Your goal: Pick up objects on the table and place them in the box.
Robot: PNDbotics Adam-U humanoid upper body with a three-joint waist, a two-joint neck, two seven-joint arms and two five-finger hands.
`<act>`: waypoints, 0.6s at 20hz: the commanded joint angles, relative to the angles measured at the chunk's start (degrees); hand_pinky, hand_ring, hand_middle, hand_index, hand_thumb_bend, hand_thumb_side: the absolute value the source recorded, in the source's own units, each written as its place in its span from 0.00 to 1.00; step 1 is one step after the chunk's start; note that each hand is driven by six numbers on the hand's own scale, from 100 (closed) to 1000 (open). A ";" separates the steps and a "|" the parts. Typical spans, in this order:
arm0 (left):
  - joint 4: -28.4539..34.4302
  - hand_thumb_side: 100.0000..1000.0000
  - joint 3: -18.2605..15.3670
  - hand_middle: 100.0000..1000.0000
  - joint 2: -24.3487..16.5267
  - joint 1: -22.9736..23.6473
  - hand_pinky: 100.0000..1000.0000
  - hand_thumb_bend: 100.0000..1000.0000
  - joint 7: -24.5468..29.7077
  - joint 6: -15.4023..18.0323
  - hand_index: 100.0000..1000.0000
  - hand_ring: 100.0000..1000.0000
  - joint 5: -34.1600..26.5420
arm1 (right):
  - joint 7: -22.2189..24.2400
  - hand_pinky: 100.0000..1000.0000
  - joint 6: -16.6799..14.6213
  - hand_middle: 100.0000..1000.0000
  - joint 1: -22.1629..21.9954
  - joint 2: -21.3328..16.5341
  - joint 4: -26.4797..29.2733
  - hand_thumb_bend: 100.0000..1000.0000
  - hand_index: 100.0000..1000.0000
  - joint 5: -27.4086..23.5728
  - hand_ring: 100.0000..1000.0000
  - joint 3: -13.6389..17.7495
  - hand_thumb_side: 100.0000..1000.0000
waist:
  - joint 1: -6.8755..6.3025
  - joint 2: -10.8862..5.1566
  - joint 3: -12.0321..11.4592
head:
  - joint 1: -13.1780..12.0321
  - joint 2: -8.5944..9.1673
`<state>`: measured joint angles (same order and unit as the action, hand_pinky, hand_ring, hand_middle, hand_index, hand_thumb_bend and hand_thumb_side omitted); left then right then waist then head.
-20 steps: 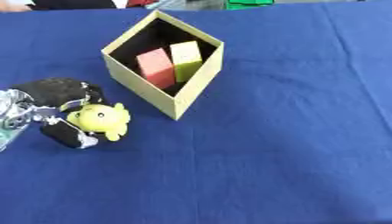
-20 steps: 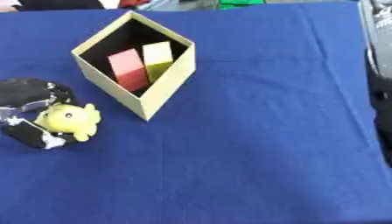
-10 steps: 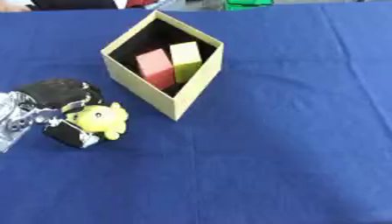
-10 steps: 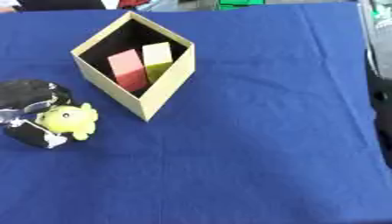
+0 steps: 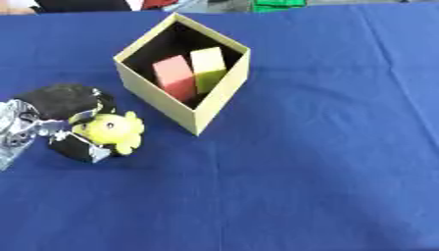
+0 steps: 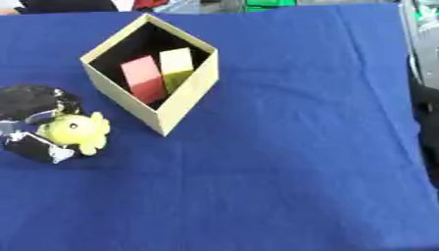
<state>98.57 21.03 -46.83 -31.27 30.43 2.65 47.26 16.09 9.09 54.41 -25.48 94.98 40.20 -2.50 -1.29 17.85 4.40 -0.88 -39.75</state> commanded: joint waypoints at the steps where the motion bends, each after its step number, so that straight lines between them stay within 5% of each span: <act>1: 2.11 0.34 -1.60 0.61 -2.40 -0.71 0.65 0.14 0.02 -0.36 0.70 0.66 -0.92 | -0.06 0.89 -0.03 0.75 0.66 -0.74 1.38 0.00 0.80 0.14 0.82 0.49 0.89 | -0.08 -1.55 -0.15 | 0.57 0.03; 7: 6.24 0.31 -4.13 0.56 -2.86 -1.54 0.62 0.01 0.40 -2.35 0.65 0.61 -4.88 | -0.11 0.89 -0.01 0.75 0.42 -0.70 1.65 0.00 0.80 0.42 0.82 0.56 0.89 | -0.30 -1.79 -0.31 | 1.58 0.10; 12: 6.59 0.31 -6.12 0.55 -1.84 -5.92 0.62 0.00 0.89 -4.62 0.65 0.60 -8.91 | -0.10 0.89 -0.09 0.75 0.40 -0.52 1.87 0.00 0.80 0.72 0.82 0.46 0.88 | -0.50 -2.14 -0.31 | 1.94 -0.20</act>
<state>104.48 16.38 -47.77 -36.18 31.26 -1.32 39.47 16.08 9.08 53.94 -25.46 95.63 40.50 -2.50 -1.73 17.10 4.16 0.84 -39.77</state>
